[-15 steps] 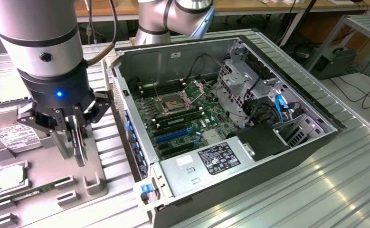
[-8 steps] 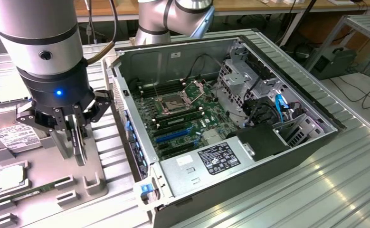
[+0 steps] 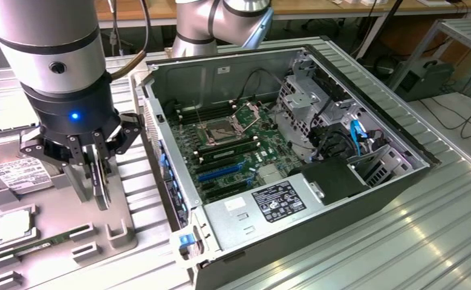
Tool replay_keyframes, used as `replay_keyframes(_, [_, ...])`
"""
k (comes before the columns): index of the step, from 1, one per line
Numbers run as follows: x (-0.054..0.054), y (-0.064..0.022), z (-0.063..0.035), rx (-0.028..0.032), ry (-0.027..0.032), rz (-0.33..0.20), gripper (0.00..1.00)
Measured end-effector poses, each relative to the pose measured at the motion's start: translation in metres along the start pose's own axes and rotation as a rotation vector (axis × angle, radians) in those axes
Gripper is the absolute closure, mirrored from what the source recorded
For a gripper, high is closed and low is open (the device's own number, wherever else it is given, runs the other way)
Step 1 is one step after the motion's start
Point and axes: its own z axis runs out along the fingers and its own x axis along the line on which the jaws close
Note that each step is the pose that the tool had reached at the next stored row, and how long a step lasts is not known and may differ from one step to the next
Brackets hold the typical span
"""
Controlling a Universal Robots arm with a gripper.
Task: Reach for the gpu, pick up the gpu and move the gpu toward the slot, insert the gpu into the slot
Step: 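Pick up the gpu and move the gpu toward the slot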
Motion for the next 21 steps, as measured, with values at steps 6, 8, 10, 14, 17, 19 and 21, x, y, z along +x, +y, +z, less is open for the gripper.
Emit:
replay_keyframes(6, [-0.0004,0.0001,-0.0021,0.0000,0.0009,0.000,0.72])
replay_keyframes(8, [-0.0005,0.0001,-0.0027,0.0000,0.0013,0.000,0.72])
replay_keyframes(10, [-0.0006,0.0002,-0.0035,0.0001,0.0017,0.000,0.72])
replay_keyframes(14, [-0.0009,0.0002,-0.0045,0.0000,0.0024,0.000,0.72])
replay_keyframes(17, [-0.0010,0.0003,-0.0058,0.0001,0.0031,0.000,0.72])
replay_keyframes(19, [-0.0011,0.0004,-0.0076,0.0001,0.0036,0.000,0.72])
replay_keyframes(21, [-0.0011,0.0005,-0.0092,0.0000,0.0038,0.000,0.72])
